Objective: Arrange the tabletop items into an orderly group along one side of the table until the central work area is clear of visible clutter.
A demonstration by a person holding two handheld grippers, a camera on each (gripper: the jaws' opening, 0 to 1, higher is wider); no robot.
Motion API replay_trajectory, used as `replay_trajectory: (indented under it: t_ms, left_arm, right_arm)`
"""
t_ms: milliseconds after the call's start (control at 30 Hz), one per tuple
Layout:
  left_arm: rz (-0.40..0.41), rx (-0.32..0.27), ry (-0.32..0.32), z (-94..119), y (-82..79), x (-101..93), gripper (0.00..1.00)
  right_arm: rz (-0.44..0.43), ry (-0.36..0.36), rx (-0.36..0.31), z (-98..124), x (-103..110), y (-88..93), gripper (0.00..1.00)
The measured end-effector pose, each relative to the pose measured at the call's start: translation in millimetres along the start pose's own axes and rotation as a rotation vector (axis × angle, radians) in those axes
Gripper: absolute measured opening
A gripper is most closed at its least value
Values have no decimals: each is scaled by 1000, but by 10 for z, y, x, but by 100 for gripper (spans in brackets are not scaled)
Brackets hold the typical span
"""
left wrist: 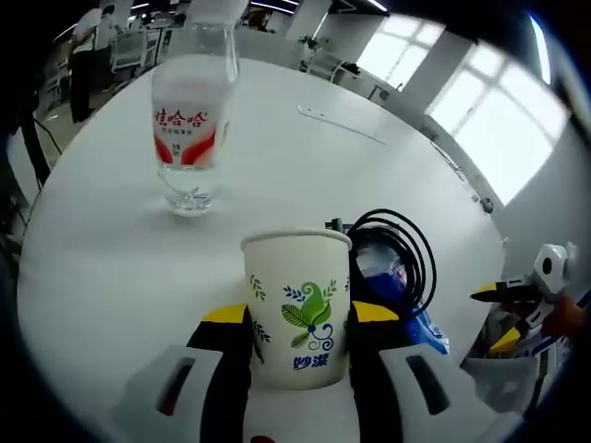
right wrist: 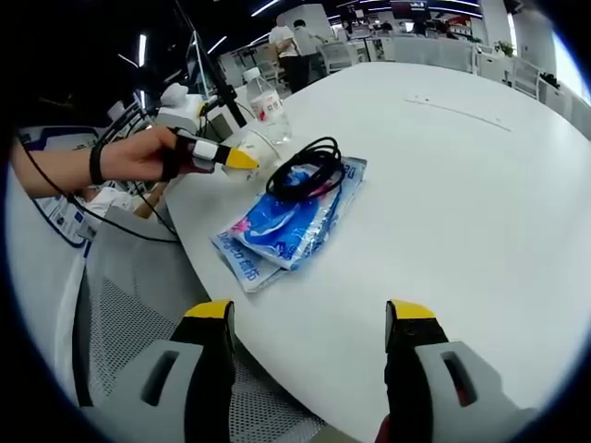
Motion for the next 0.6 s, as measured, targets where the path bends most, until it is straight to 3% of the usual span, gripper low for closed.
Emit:
replay_trajectory:
  t_ms: [267,433,600]
  left_arm:
    - [6,-44,58,202,-103,-103,40]
    - [12,-76,108,288,-170,-162,40]
    - [-39,-66,137,312,-122,-261,40]
  right_arm:
    - [81,-27,2,-60,-2,-280,64]
    - [135,-55,-31,-146,59,-655,63]
    - [149,-108,-91,-221,221,-1018,61]
Point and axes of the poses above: the point that each gripper's makers call its tool centre point, and the gripper's own axes: z roughly backward along the fingers, x roughly to its left, y roughly out of its underside, the point moved 1 cm from there along z, roughly backward along the fingers, and after that the axes turned 1 degree about z, right-handed, at the moved point
